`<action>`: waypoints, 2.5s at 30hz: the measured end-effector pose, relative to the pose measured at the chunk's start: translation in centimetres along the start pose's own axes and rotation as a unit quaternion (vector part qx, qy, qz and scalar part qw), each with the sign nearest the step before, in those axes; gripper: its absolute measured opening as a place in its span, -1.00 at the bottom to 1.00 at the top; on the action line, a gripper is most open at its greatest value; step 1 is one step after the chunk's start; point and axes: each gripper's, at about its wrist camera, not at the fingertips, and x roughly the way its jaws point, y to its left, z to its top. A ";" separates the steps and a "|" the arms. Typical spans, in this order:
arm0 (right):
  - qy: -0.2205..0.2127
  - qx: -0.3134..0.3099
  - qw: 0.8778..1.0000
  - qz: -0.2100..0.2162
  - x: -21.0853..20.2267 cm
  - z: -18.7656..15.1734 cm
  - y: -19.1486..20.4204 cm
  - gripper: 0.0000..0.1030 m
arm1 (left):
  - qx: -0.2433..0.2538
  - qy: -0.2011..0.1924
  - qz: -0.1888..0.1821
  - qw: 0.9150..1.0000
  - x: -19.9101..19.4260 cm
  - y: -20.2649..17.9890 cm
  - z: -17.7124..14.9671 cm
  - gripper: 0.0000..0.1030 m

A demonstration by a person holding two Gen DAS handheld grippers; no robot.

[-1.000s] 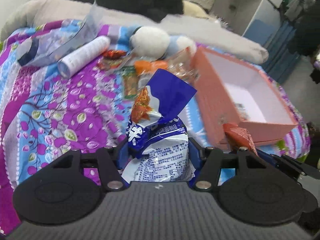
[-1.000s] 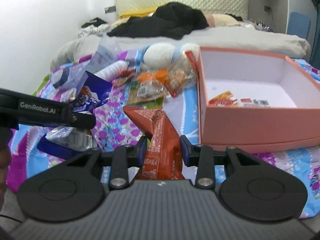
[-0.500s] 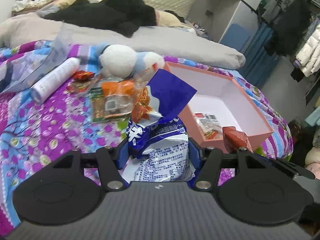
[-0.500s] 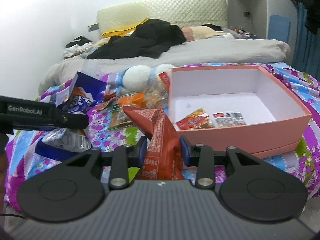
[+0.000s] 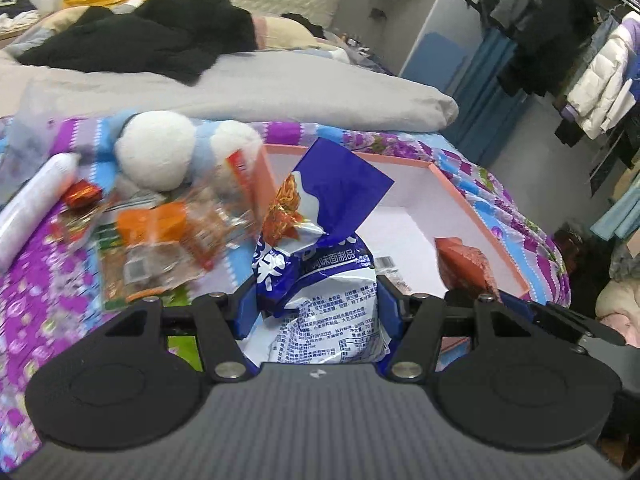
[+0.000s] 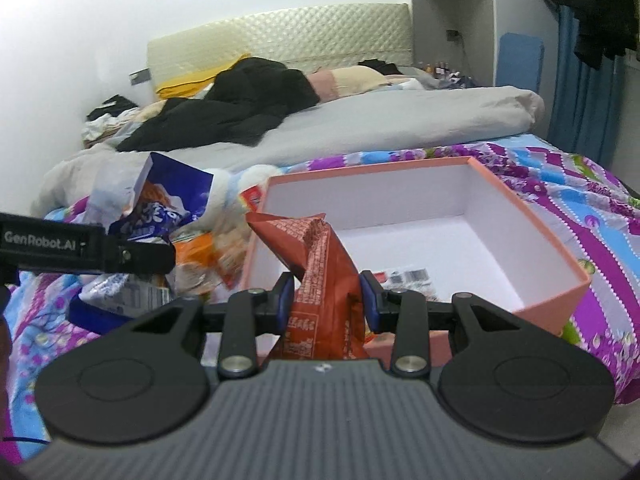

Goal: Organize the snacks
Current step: 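Lift both held packets and carry them over the pink box, then lower both packets into the pink box and open both tools, then withdraw both tools from the pink box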

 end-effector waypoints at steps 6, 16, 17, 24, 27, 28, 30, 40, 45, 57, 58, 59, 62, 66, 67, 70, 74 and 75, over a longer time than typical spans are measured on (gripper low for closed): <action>0.015 0.014 1.000 -0.009 3.8 0.8 -2.3 -0.25 | 0.011 0.023 -0.005 1.000 5.1 -0.7 2.1 0.25; 0.056 0.039 0.998 -0.007 9.6 0.4 -5.0 -0.21 | 0.017 0.061 0.000 0.998 11.1 -0.1 3.1 0.27; 0.059 0.042 0.997 -0.007 9.9 0.4 -5.2 -0.21 | 0.020 0.061 -0.001 0.998 11.4 -0.2 3.2 0.27; 0.064 0.046 0.997 -0.012 10.4 0.2 -5.5 0.25 | 0.024 0.062 0.010 0.998 11.6 -0.3 3.6 0.46; 0.054 0.046 0.997 -0.009 9.6 0.3 -5.4 0.32 | 0.027 0.051 0.010 0.998 10.3 -0.6 3.7 0.47; 0.052 0.044 0.998 -0.008 9.4 0.4 -5.3 0.32 | 0.028 0.047 0.012 0.998 9.8 -0.7 3.7 0.47; 0.047 0.045 0.998 -0.004 8.5 0.5 -5.2 0.32 | 0.029 0.038 0.012 0.999 8.5 -0.9 3.8 0.47; 0.010 0.032 0.999 0.013 3.1 0.9 -3.2 0.32 | 0.034 -0.003 0.011 0.999 1.1 -1.9 2.0 0.47; -0.004 0.027 0.999 0.028 0.3 0.5 -1.8 0.32 | 0.033 -0.016 0.019 0.999 -2.9 -1.5 0.5 0.47; -0.022 0.009 0.998 0.059 -5.1 -1.1 1.3 0.32 | 0.010 -0.038 0.044 0.998 -10.7 -0.2 -3.9 0.47; -0.020 0.007 0.998 0.062 -5.6 -1.3 1.6 0.32 | 0.008 -0.038 0.046 0.998 -11.2 -0.1 -4.1 0.47; -0.019 0.006 0.998 0.065 -5.9 -1.5 1.9 0.32 | 0.007 -0.042 0.047 0.998 -11.8 -0.1 -4.3 0.47; -0.024 0.005 0.997 0.076 -7.3 -2.0 2.8 0.32 | 0.022 -0.049 0.060 0.997 -13.7 -0.1 -5.0 0.47; -0.022 -0.008 0.996 0.083 -8.5 -2.7 4.0 0.32 | 0.035 -0.054 0.070 0.996 -15.5 -0.2 -6.5 0.47; -0.021 -0.012 0.996 0.086 -8.8 -3.0 4.3 0.32 | 0.035 -0.053 0.074 0.995 -15.7 -0.1 -6.8 0.47; -0.021 -0.021 0.995 0.091 -9.5 -3.7 5.1 0.32 | 0.022 -0.051 0.079 0.995 -16.6 0.5 -8.2 0.47; -0.012 -0.036 0.994 0.099 -9.9 -5.0 6.1 0.32 | 0.004 -0.047 0.097 0.994 -17.4 1.7 -9.6 0.47; -0.009 -0.038 0.994 0.102 -10.0 -5.3 6.4 0.32 | 0.000 -0.044 0.101 0.994 -17.4 2.0 -9.8 0.47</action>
